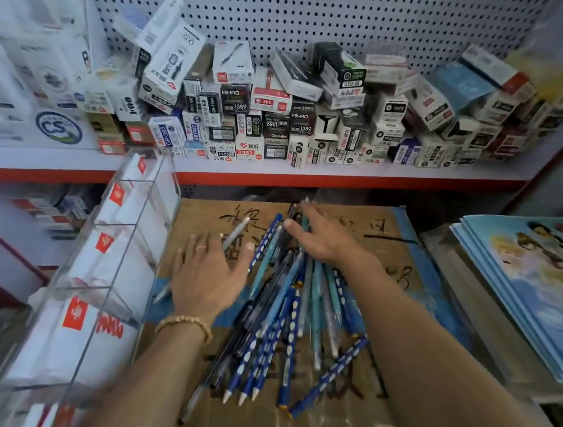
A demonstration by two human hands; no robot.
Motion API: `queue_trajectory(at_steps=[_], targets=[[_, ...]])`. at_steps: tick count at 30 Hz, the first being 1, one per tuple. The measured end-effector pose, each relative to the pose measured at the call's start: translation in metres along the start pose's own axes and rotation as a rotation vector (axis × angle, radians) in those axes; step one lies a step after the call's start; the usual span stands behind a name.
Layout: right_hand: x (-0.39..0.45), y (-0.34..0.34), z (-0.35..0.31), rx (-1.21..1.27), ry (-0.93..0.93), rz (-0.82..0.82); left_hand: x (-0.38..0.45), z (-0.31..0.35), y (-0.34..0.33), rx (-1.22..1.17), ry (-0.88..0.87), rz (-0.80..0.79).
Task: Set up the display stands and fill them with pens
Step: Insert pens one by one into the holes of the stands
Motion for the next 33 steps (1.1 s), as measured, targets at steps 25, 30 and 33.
queue_trajectory(at_steps=[25, 30, 33], targets=[[-0.207, -0.055, 0.020, 0.128, -0.423, 0.079, -0.152, -0.014, -0.009, -0.096, -0.222, -0.104], [-0.219, -0.062, -0.013, 0.216, -0.263, 0.141, -0.156, 0.010, -0.016, -0.186, -0.285, -0.093], [-0.233, -0.048, -0.008, 0.038, -0.383, 0.257, -0.154, 0.007, -0.013, -0.111, -0.199, -0.043]])
Point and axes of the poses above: each hand's wrist, its own x-axis towards the middle knuckle, its own y-axis out of the back of the hand, z = x × y, the point moved 4 cm from there along x, towards the middle knuckle, and after that the axes turned 5 degrees about -x, right-handed, at the moved point
